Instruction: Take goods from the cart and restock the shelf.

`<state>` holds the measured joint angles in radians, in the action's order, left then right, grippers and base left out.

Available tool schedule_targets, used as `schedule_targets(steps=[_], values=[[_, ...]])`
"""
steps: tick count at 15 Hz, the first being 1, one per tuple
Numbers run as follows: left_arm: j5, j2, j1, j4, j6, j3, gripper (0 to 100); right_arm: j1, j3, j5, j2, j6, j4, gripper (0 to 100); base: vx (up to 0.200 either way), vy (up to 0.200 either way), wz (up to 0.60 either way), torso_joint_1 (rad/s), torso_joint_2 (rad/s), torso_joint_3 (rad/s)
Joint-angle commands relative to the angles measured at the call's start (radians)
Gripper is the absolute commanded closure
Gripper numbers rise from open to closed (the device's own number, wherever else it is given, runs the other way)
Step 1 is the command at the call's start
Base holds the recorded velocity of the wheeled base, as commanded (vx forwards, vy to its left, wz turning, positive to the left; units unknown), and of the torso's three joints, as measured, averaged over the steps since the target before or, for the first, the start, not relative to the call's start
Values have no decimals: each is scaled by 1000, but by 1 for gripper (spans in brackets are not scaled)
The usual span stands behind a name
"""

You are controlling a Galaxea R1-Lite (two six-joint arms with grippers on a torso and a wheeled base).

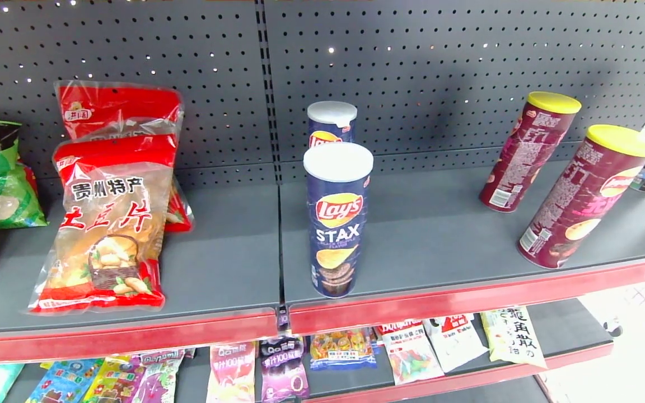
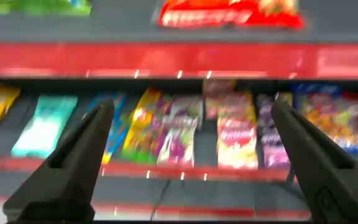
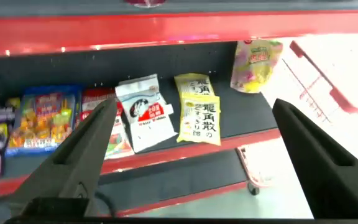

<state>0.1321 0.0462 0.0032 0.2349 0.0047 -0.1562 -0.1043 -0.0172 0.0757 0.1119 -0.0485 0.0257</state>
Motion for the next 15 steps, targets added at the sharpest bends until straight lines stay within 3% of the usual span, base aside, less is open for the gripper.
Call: schedule_targets(steps=[1, 2, 6, 11, 15], values=[[-45, -46, 0, -71, 3, 63, 0, 1, 3, -8, -12, 1, 3, 0, 0, 0, 0, 0, 0, 0], [-115, -46, 0, -246, 6, 147, 0, 1, 3, -44, -12, 10, 6, 0, 0, 0, 0, 0, 0, 0], [-114, -46, 0, -230, 3, 153, 0, 0, 5, -125, -12, 16, 6, 0, 0, 0, 0, 0, 0, 0], [-112, -46, 0, -230, 3, 153, 0, 1, 17, -119, -12, 16, -26, 0, 0, 0, 0, 0, 0, 0], [-112, -46, 0, -230, 3, 153, 0, 1, 17, -117, -12, 32, -26, 0, -200, 0, 0, 6, 1, 2]])
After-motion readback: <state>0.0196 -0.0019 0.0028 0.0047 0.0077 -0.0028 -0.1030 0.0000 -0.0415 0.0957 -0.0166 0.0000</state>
